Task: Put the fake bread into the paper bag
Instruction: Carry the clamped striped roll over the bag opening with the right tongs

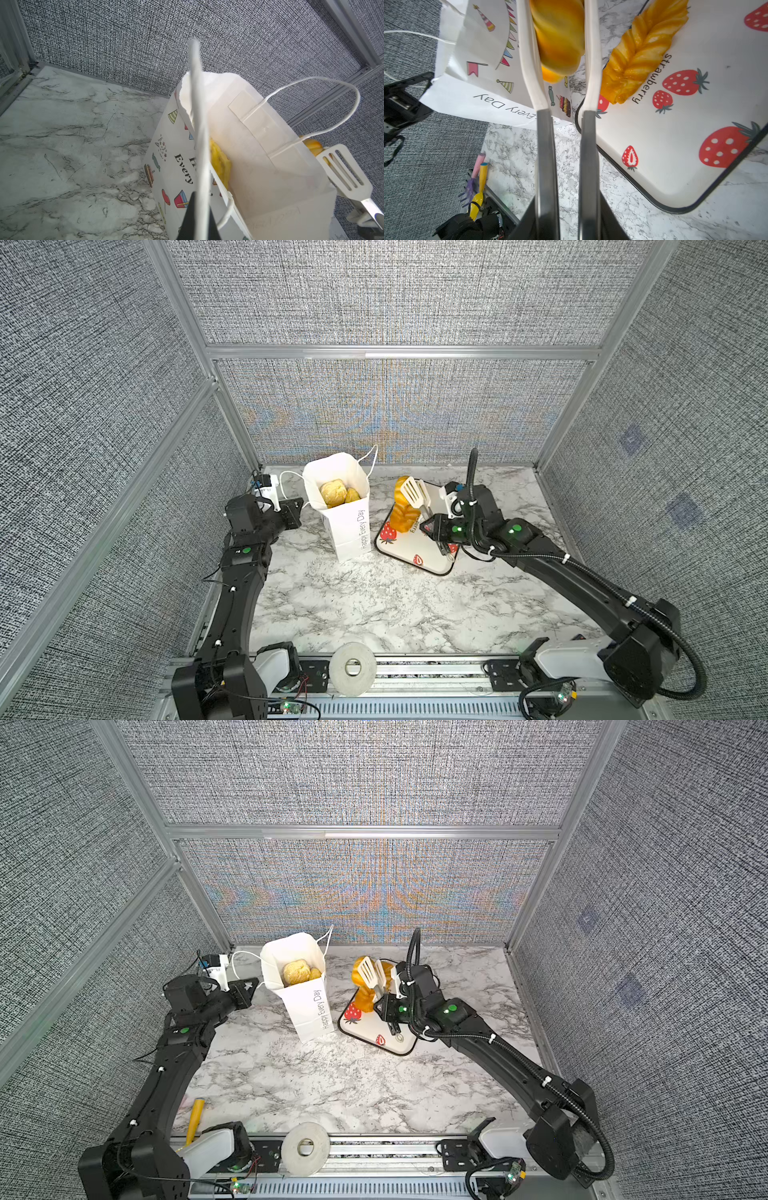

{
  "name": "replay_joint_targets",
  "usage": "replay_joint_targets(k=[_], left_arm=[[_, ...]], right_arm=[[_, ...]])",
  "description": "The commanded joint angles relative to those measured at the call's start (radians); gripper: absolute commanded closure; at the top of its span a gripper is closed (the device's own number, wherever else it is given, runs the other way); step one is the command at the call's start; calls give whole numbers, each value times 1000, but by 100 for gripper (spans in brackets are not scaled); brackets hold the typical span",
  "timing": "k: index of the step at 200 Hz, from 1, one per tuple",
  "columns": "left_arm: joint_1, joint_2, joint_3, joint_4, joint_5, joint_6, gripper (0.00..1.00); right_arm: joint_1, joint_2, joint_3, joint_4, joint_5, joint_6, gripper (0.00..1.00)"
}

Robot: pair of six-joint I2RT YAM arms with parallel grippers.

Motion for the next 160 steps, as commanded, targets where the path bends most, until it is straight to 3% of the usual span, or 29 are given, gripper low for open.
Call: replay_joint_targets(k=[1,97,160], left_arm=[[0,2,5,7,10,6,100],[-1,-2,5,8,12,4,100],[1,-2,4,8,11,4,100]], right_arm=[[1,-15,-5,115,-50,2,67],[20,-51,-17,284,-171,13,67],[94,-8,25,344,-188,-17,66]])
